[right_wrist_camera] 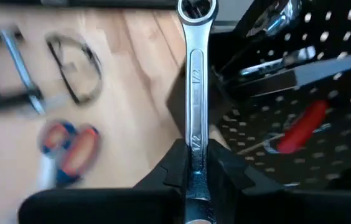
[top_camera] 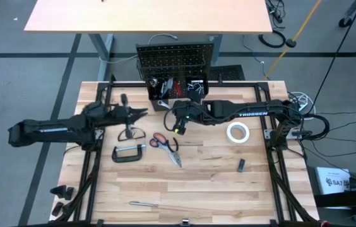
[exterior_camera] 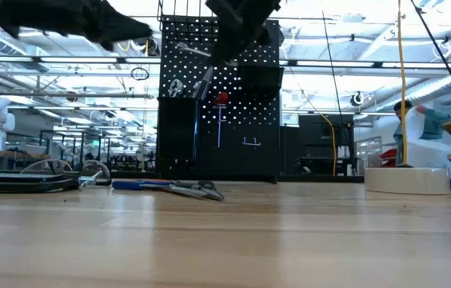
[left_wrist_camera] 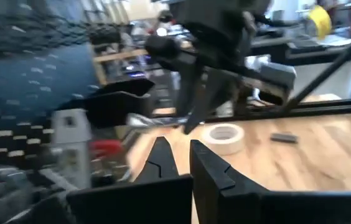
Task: Hang tools onto peg board
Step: Put the wrench on the left black bin on the peg board
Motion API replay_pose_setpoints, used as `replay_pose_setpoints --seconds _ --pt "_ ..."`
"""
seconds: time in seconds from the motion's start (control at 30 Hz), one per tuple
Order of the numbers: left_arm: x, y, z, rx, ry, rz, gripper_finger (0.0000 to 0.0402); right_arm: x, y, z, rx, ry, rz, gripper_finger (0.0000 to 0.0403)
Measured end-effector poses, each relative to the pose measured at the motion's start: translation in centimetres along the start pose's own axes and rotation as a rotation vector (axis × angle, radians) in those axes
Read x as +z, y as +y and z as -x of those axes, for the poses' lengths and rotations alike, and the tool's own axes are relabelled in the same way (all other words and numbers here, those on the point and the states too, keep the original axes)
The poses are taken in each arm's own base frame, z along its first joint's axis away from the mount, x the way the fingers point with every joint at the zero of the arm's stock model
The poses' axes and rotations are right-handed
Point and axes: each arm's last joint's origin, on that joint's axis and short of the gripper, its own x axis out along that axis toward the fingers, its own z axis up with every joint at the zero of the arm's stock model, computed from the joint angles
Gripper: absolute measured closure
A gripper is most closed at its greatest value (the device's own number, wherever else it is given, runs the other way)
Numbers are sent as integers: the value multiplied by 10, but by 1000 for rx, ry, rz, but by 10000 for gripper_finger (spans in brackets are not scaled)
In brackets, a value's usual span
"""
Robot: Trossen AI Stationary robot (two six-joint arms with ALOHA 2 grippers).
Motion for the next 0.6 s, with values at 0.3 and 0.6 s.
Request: replay_pose_setpoints --seconds 0.3,0.6 --pt "16 4 28 76 -84 -30 401 12 17 8 -78 -130 593 374" --pt "11 3 27 93 -29 -64 401 22 30 -11 -231 -210 1177 374"
